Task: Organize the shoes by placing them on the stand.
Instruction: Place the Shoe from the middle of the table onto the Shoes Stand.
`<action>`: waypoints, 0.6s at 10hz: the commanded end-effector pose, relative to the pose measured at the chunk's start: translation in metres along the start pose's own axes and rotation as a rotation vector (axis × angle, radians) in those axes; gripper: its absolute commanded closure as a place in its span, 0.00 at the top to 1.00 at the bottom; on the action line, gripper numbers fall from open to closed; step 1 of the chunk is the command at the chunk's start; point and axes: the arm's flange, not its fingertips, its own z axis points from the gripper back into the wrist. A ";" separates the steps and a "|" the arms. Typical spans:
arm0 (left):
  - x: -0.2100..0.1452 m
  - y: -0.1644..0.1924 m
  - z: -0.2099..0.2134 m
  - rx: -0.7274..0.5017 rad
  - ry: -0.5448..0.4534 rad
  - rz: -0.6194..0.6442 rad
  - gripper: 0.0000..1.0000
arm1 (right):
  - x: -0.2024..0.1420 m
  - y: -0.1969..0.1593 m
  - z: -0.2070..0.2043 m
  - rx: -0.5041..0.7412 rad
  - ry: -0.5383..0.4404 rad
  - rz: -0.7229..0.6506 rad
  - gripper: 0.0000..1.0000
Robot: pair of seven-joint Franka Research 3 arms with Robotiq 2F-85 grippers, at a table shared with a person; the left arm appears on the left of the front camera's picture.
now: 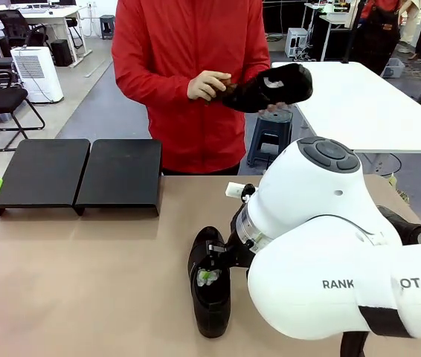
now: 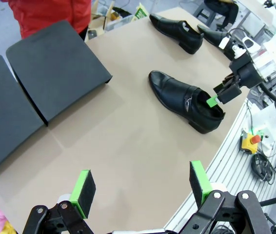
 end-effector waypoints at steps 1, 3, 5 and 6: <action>0.001 0.001 0.000 -0.017 -0.014 -0.012 1.00 | 0.004 0.002 -0.001 0.014 -0.014 -0.006 1.00; 0.001 0.001 0.000 -0.017 -0.014 -0.012 1.00 | 0.004 0.002 -0.001 0.014 -0.014 -0.006 1.00; 0.001 0.001 0.000 -0.017 -0.014 -0.012 1.00 | 0.004 0.002 -0.001 0.014 -0.014 -0.006 1.00; 0.001 0.001 0.000 -0.017 -0.014 -0.012 1.00 | 0.000 0.000 -0.001 0.000 0.001 0.000 1.00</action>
